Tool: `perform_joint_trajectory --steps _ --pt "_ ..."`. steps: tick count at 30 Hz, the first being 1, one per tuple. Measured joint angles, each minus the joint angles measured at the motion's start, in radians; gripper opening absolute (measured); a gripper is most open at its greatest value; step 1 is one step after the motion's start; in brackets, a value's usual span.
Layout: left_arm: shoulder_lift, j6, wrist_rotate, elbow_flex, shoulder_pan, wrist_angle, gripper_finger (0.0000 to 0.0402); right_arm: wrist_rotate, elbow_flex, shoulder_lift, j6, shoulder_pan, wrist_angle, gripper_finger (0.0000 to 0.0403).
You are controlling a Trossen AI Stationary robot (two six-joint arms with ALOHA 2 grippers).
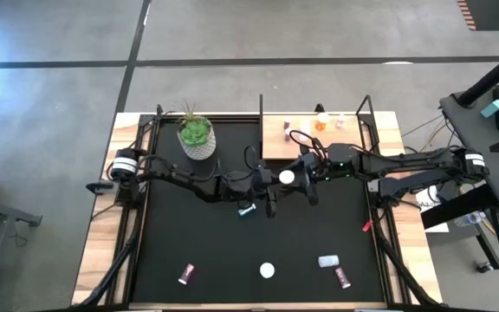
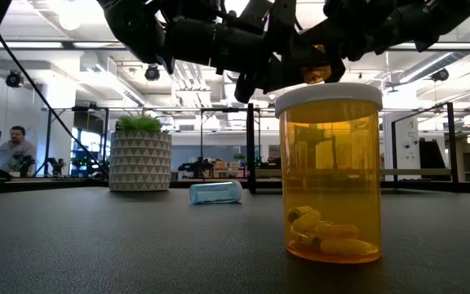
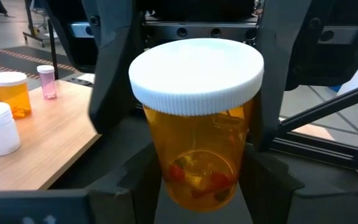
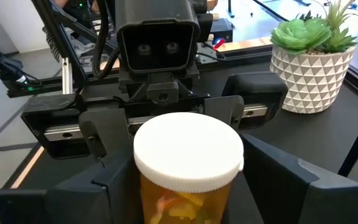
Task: Pick and place medicine bottles onto shelf by color
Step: Put the left orange pill bottle on the shelf aligned with the other orange pill bottle
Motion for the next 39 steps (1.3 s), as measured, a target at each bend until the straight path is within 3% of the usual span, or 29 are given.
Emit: perform_joint_trajectory --steps 6,10,16,26,33,39 --pt "0.001 0.0 -0.003 -0.001 0.001 0.002 0.0175 -0.003 -0.002 -0.001 0.019 0.0 -0.004 0.0202" --pt "0.002 0.0 -0.002 0.0 0.001 0.004 0.0176 -0.005 -0.002 -0.003 0.047 0.0 -0.022 0.0198" --pt "0.003 0.001 0.003 -0.001 0.001 -0.021 0.0177 0.001 0.007 -0.031 0.051 0.0 -0.124 0.0239" --pt "0.003 -0.027 0.028 -0.002 -0.001 -0.195 0.0178 0.01 0.159 -0.046 0.037 -0.002 -0.596 0.0302" --pt "0.003 -0.048 0.177 -0.002 0.0 -0.277 0.0178 0.002 0.182 -0.046 0.08 -0.001 -0.65 0.031" --pt "0.003 -0.051 0.218 0.0 0.001 -0.279 0.0178 -0.033 0.182 -0.026 0.123 0.0 -0.663 0.0311"
